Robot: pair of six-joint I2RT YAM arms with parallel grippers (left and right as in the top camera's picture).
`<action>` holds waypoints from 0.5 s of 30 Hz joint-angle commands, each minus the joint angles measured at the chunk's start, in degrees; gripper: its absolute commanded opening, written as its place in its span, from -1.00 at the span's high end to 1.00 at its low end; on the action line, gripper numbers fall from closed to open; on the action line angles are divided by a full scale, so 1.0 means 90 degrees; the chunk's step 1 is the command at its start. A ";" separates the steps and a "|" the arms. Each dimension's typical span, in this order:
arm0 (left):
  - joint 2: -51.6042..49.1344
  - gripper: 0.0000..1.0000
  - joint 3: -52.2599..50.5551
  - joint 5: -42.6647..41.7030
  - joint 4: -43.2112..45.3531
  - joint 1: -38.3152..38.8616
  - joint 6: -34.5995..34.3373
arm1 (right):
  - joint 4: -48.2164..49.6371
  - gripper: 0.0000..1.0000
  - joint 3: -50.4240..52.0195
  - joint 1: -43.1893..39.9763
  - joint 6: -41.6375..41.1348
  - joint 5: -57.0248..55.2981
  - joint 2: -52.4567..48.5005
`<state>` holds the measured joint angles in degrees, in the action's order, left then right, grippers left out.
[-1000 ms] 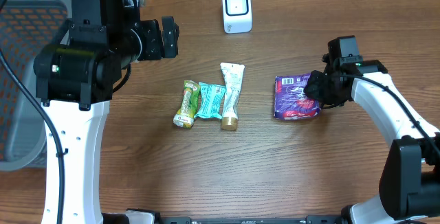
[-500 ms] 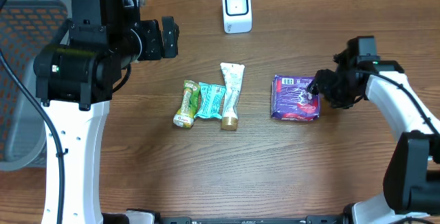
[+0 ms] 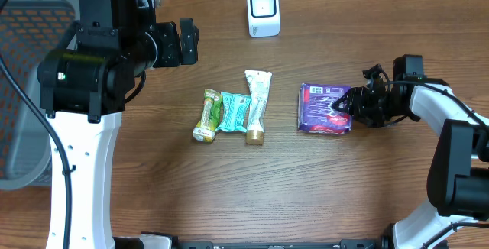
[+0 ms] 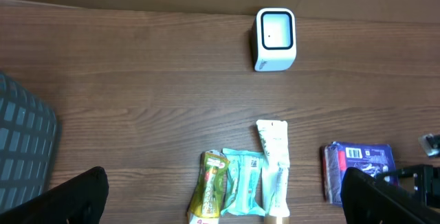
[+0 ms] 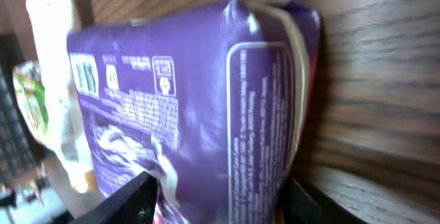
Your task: Scan the item barcode
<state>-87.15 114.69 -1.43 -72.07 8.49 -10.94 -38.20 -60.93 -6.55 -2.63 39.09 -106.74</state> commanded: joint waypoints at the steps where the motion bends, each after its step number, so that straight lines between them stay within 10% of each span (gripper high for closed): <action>1: -0.0017 -0.99 -0.0019 0.0044 0.0005 -0.0024 0.0073 | 0.0240 0.17 0.0233 0.0005 -0.0087 0.0294 -0.0022; 15: -0.0017 -0.99 -0.0019 0.0044 0.0007 -0.0024 0.0073 | -0.1542 0.70 -0.1231 0.0143 -0.0007 0.0874 0.0342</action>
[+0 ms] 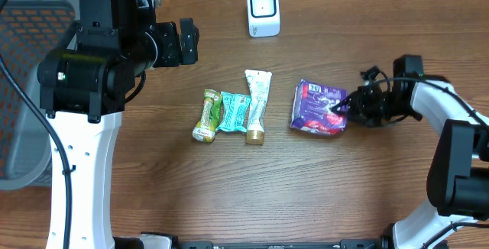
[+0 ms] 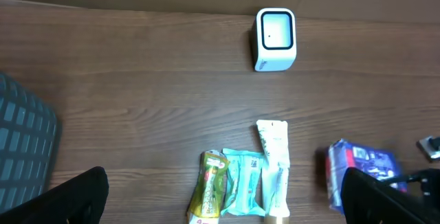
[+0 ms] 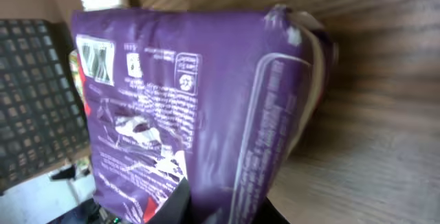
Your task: Scan the item barcode
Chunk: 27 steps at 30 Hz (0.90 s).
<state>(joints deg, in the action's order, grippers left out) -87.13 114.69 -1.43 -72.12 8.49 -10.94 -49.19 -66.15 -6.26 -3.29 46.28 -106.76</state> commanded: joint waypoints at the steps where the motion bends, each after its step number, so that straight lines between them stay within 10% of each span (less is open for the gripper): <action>1: -0.0019 -0.99 -0.0019 0.0044 0.0010 -0.0024 0.0073 | -0.0559 0.71 -0.0901 0.0182 0.0068 -0.0075 0.0437; 10: -0.0019 -0.99 -0.0019 0.0044 0.0010 -0.0024 0.0073 | -0.1841 0.80 -0.3781 0.2123 -0.0471 -0.3762 0.1107; 20: -0.0019 -0.99 -0.0019 0.0044 0.0010 -0.0024 0.0073 | -0.1564 0.88 -0.3997 0.3565 -0.0702 -0.5736 0.1095; 25: -0.0019 -0.99 -0.0019 0.0044 0.0010 -0.0024 0.0073 | -0.0403 0.92 -0.3997 0.3859 -0.0733 -0.9117 0.1069; 27: -0.0019 -0.99 -0.0019 0.0044 0.0010 -0.0024 0.0073 | 0.1052 0.93 -0.3995 0.4146 0.0777 -1.0715 0.0930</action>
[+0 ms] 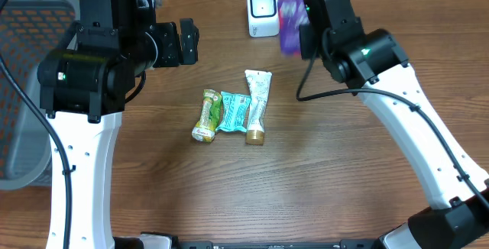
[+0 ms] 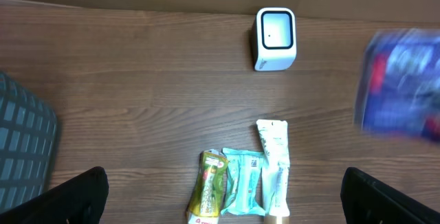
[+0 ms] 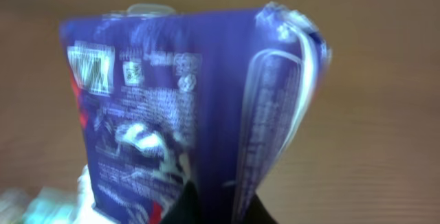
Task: Scan the item barcode
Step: 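Carry the purple package up to the white scanner and hold it there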
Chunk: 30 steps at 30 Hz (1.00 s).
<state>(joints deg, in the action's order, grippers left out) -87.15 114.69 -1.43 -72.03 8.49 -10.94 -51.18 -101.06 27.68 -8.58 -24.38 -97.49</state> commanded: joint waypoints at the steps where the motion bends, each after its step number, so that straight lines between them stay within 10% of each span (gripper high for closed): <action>1: -0.0017 -0.99 -0.0019 0.0044 0.0000 -0.0024 0.0073 | 0.1892 0.93 -0.0112 0.0440 0.2176 -0.3031 -0.0182; 8: -0.0017 -0.99 -0.0019 0.0044 0.0000 -0.0024 0.0073 | 0.6484 0.93 -0.0112 0.0500 0.8774 -0.3019 -0.1450; 11: -0.0017 -0.99 -0.0019 0.0044 0.0000 -0.0024 0.0073 | 0.7594 0.93 -0.0112 0.0481 1.0054 -0.2759 -0.2045; 30: -0.0017 -0.99 -0.0019 0.0044 0.0000 -0.0024 0.0073 | 0.8500 0.93 -0.0102 0.0000 1.0775 -0.0748 -0.3849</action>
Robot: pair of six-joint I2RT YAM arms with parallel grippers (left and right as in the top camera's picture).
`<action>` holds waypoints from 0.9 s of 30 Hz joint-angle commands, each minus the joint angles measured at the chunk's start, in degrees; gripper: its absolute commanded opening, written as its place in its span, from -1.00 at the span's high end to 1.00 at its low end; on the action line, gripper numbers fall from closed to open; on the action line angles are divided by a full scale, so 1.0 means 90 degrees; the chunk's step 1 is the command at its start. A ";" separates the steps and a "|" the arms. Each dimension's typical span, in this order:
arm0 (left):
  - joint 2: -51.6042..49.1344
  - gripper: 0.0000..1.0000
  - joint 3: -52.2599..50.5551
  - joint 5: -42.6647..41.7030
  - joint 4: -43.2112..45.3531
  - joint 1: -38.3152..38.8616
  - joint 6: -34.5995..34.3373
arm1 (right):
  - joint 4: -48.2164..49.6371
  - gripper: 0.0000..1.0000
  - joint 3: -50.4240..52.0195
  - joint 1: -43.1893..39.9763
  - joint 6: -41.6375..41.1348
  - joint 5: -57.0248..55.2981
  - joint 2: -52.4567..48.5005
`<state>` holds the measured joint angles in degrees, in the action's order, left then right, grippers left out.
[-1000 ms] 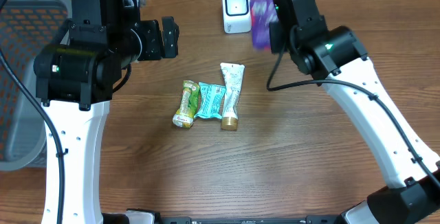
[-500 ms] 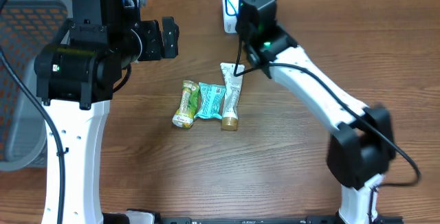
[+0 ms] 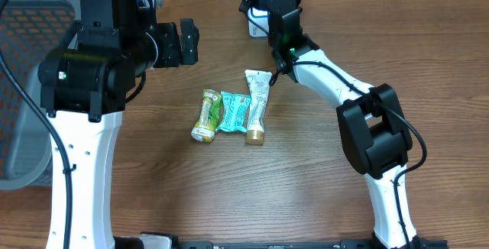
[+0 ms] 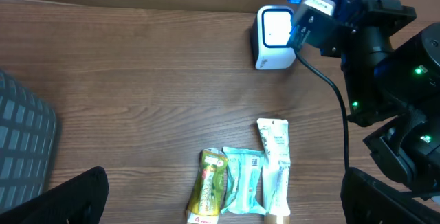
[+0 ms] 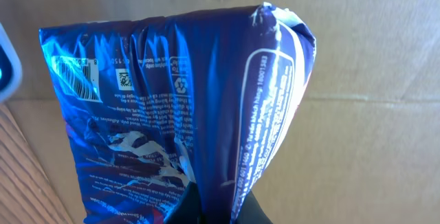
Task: Scan the item barcode
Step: 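Carry the purple package up to the white scanner and hold it there, then move the purple package to the right table edge and release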
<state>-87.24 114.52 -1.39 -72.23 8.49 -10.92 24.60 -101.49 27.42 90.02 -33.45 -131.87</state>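
My right gripper (image 5: 213, 207) is shut on the lower edge of a purple snack packet (image 5: 172, 114), held upright in the air. Its barcode (image 5: 75, 76) shows at the packet's upper left. In the overhead view the packet is at the table's far edge, just behind and right of the white scanner (image 3: 254, 21), which my right arm partly covers. The scanner's lit window (image 4: 276, 30) shows in the left wrist view, with the packet up and to its right. My left gripper (image 4: 223, 200) hangs open high over the table, holding nothing.
A green packet (image 3: 206, 115), a teal packet (image 3: 233, 111) and a white tube (image 3: 257, 104) lie side by side mid-table. A grey mesh basket (image 3: 23, 88) stands at the left edge. A cardboard wall (image 5: 357, 59) rises behind the table.
The right gripper has carried the purple packet from just right of the scanner to the far edge behind it, and the arm now reaches over the scanner. The left arm has not moved.
The purple packet first lay flat at the table's right with my right gripper's fingers around its edge. Then the gripper was shut on it and it was tipped up. Later it was held in the air right of the scanner, and now it is behind the scanner.
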 commanded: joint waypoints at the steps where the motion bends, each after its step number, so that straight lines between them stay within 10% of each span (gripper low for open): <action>1: -0.0007 -0.99 0.0000 0.0039 0.0022 -0.0024 0.0070 | 0.0075 0.93 -0.0053 0.0036 -0.0272 0.0279 -0.0029; 27: -0.0007 -0.99 0.0000 0.0039 0.0022 -0.0024 0.0070 | -0.1015 0.93 -0.0053 0.0289 -0.1302 0.0505 0.0780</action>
<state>-87.24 114.52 -1.39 -72.20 8.49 -10.92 17.85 -101.49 28.05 80.75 -27.66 -131.85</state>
